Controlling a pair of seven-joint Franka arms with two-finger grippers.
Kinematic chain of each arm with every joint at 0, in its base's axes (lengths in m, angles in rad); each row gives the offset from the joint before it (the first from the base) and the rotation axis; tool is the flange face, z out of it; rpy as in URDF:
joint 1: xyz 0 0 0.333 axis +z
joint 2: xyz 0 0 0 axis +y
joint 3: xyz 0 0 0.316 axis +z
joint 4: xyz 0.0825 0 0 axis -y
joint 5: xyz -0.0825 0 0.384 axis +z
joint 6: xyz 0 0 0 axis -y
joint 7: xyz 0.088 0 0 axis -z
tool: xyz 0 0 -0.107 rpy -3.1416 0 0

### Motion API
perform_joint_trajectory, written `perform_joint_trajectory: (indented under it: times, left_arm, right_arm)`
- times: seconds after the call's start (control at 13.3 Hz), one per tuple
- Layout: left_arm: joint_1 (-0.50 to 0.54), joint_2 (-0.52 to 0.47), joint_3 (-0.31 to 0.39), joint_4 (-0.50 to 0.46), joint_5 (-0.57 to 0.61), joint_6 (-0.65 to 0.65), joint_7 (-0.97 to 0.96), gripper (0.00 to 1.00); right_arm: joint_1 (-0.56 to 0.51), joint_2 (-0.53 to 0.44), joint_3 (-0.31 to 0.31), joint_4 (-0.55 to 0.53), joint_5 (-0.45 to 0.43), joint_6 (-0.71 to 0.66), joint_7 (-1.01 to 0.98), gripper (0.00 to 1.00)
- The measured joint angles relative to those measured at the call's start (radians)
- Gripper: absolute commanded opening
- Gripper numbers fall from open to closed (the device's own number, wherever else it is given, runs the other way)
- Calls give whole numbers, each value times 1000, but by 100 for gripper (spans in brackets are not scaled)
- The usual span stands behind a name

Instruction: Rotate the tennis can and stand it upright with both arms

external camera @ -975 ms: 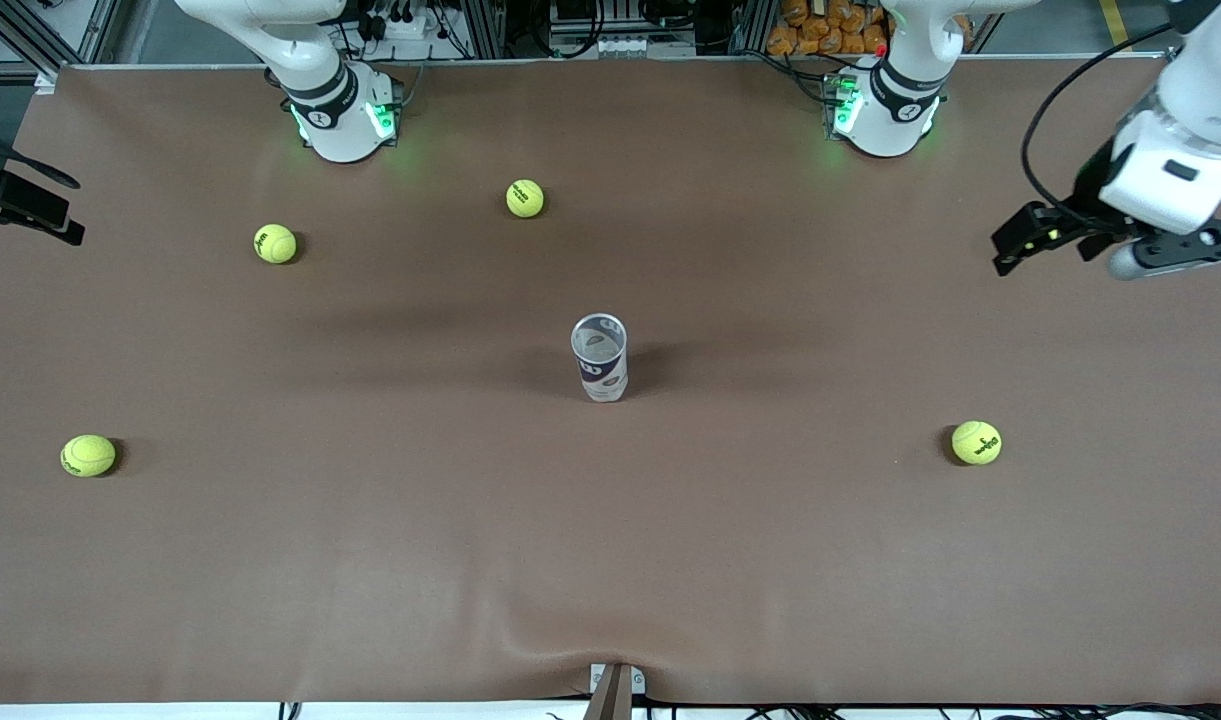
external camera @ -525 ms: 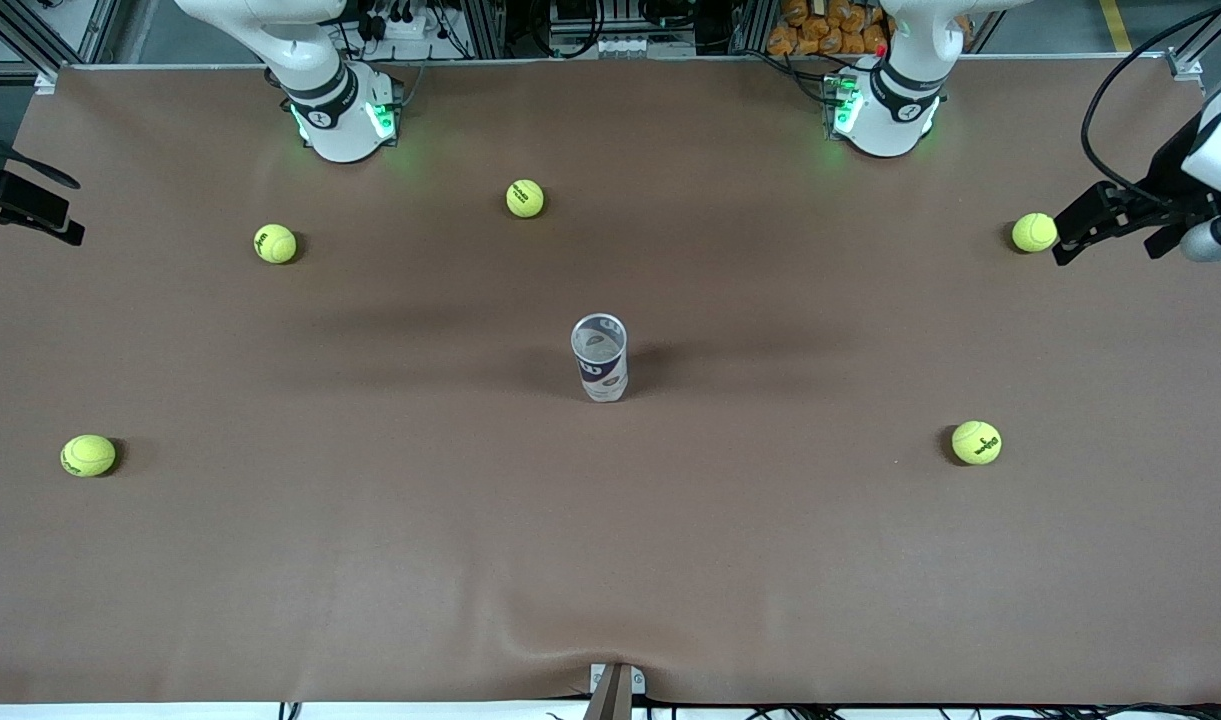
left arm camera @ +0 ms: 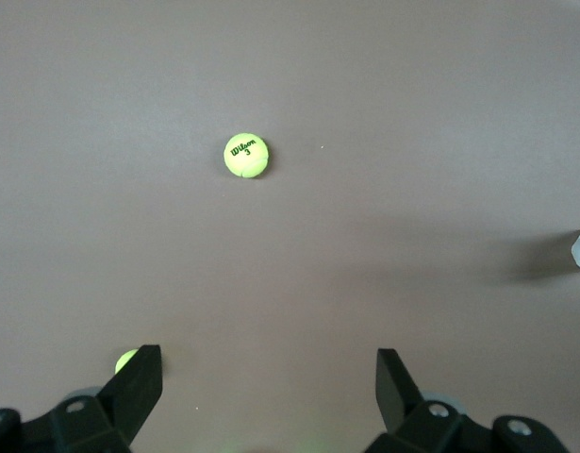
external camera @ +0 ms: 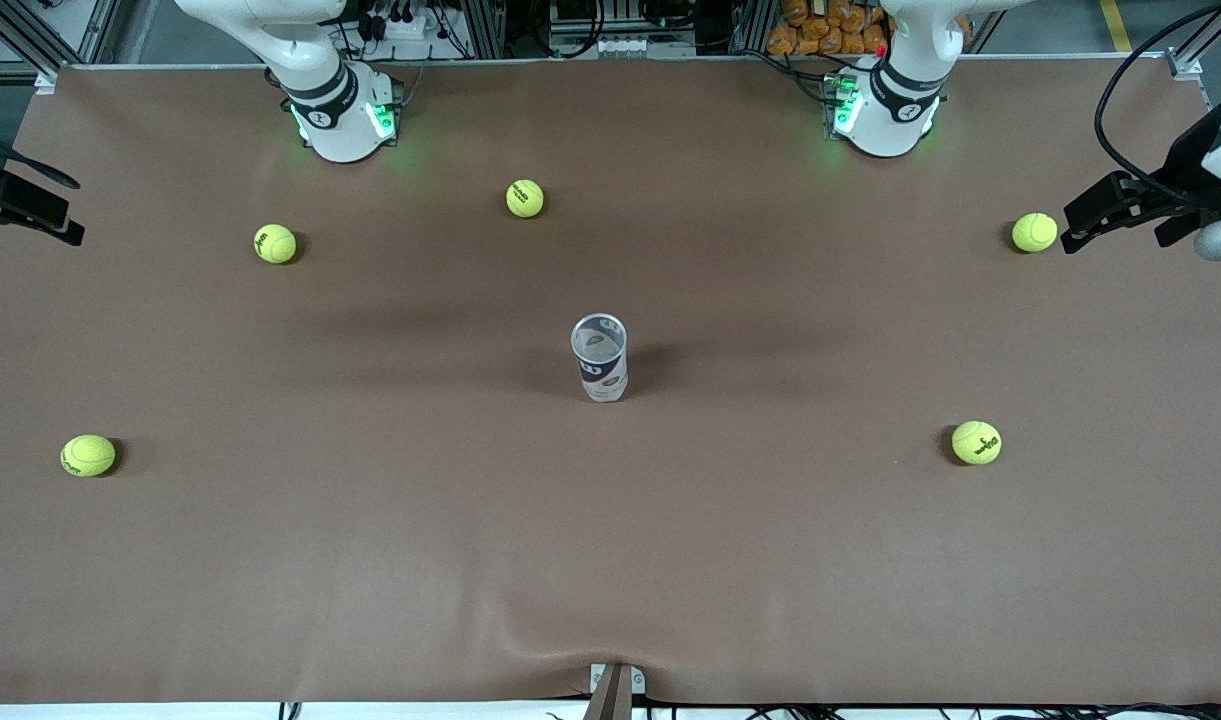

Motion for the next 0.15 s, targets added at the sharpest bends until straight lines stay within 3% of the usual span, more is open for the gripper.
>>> perform_joint_trajectory:
  times: [0.15]
  left_arm:
    - [0,0,0,1,0,-2,0,100]
  right_arm:
    - [0,0,0,0,0,0,0,100]
